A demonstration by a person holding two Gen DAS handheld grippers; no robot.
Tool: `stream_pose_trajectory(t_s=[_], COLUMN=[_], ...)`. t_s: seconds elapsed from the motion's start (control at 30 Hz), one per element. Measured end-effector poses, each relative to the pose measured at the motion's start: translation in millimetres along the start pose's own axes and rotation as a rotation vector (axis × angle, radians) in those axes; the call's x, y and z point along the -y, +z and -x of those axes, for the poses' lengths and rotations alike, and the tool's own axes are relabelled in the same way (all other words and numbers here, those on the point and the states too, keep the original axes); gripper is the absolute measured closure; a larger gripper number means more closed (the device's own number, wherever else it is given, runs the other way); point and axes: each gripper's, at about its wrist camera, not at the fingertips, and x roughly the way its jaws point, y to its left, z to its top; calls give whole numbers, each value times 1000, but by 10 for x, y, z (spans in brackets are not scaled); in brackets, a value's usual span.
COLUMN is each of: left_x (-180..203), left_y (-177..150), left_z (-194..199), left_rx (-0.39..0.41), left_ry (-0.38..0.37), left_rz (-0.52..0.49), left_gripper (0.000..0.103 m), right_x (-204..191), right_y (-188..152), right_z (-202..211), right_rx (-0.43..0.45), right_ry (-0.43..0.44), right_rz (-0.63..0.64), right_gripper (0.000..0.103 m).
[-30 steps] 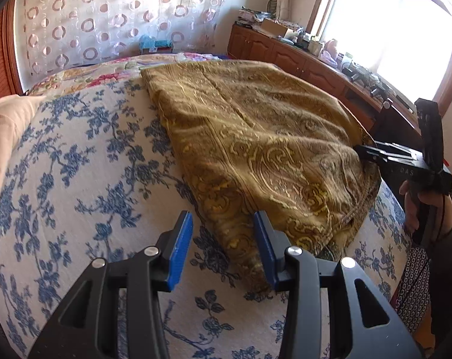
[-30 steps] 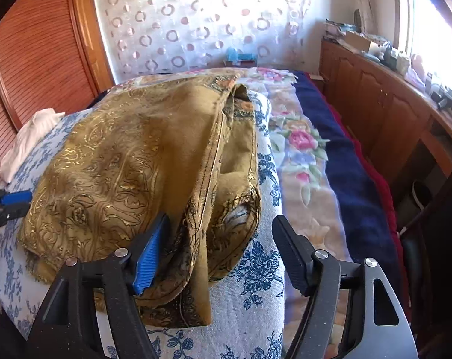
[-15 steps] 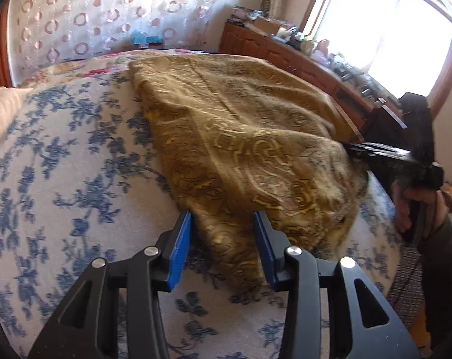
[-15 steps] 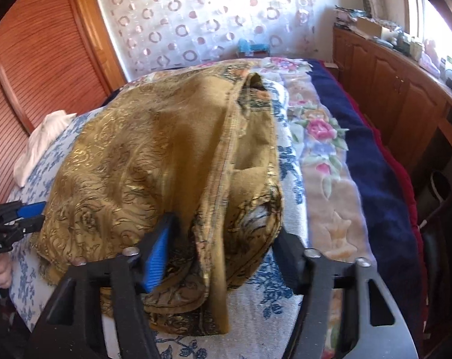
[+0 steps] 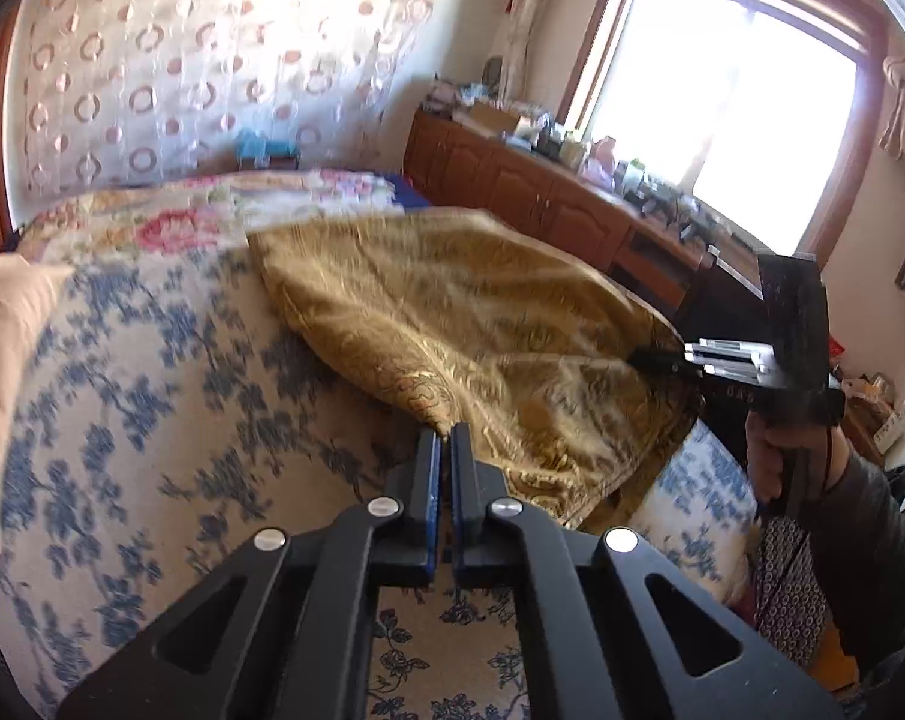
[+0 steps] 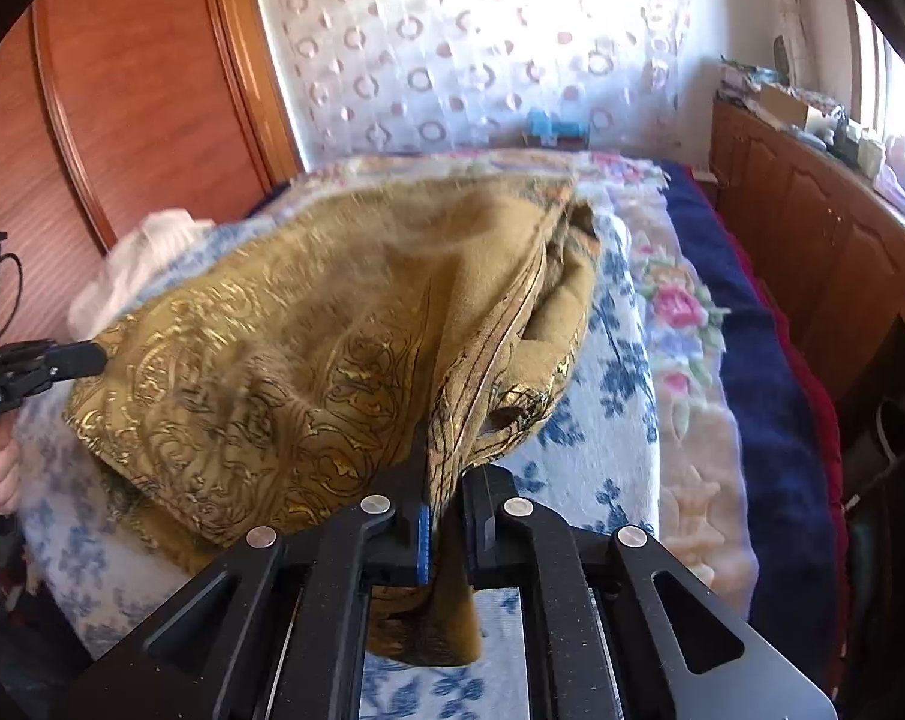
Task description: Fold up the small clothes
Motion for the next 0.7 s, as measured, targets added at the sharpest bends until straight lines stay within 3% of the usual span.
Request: stream_pose_trajectory(t_s=[0.17, 0.43, 0.7], left_x=[-14, 109, 100], left_y=[79, -126, -6], left_z=[349, 846, 791], left_rx=[67, 115, 131], left_ry=[-4, -15, 31], left_rz=[-6, -30, -55], left_gripper=[103, 103, 103], right_x=[-248, -534, -537], right_y=[36, -124, -60], right_z=[291, 712, 777], right_rx=[56, 108, 123], right_ry=[44, 108, 113], right_rz=[49, 72, 58], right_gripper=[99, 99, 99])
